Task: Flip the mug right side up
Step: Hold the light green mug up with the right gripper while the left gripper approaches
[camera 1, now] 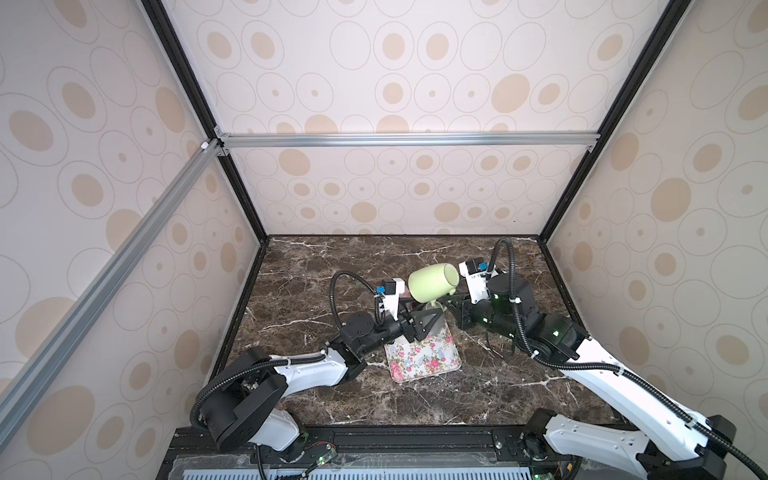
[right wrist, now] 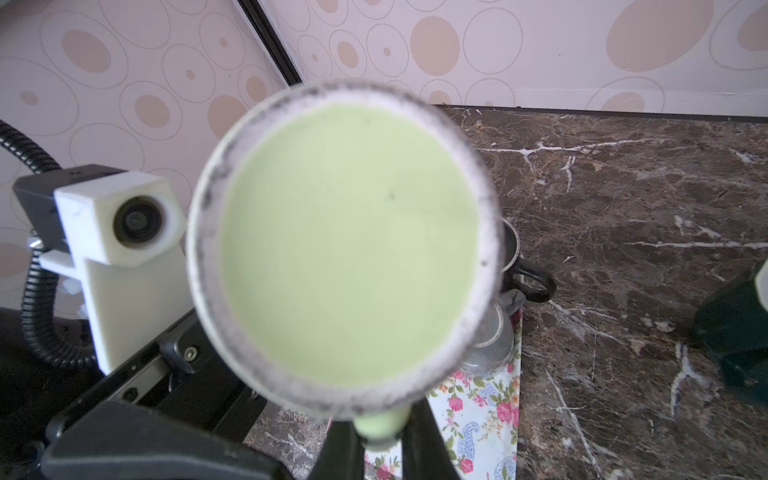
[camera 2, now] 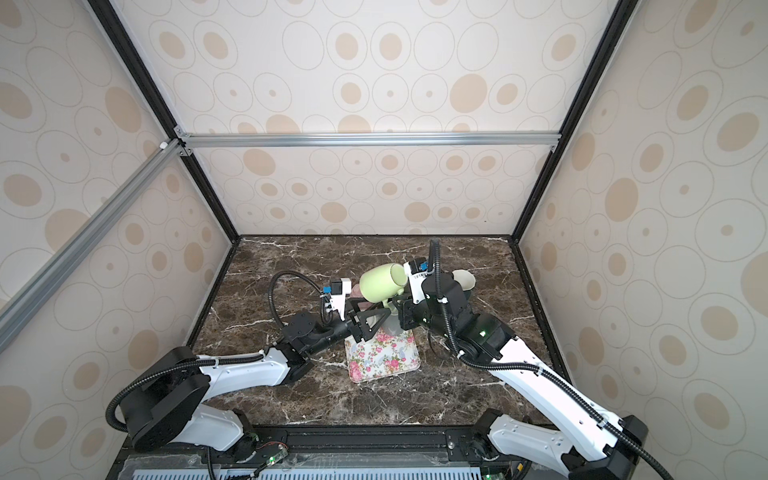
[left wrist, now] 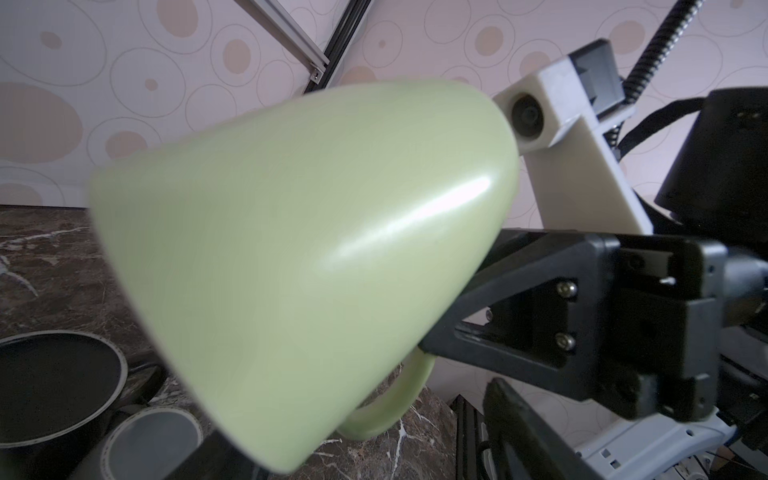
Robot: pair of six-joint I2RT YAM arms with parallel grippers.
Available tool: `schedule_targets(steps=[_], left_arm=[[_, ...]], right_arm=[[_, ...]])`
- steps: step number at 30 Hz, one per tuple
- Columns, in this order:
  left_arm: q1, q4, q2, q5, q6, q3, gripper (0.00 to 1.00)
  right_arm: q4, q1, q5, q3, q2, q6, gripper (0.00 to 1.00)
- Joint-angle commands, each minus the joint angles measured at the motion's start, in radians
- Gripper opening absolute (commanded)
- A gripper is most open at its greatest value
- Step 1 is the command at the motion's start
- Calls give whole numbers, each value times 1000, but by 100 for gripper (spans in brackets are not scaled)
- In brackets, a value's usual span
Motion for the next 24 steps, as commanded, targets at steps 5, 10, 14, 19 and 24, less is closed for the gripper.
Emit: schedule_targets(steps=[5, 10, 14, 19, 24], left_arm=[[4, 108, 37, 80, -61, 68, 77], [3, 160, 75, 121, -104, 86, 73], [3, 166, 97, 143, -122, 103, 71], [3, 167, 116, 150, -147, 114, 70], [3, 173, 114, 137, -161, 105, 71]], right_arm=[[160, -7, -28, -12, -45, 21, 0], [176, -7, -28, -24, -47, 17, 0], [206, -9, -28, -48, -58, 12, 0], [205, -10, -12, -53, -57, 3, 0], [207, -11, 5, -57, -62, -1, 0]])
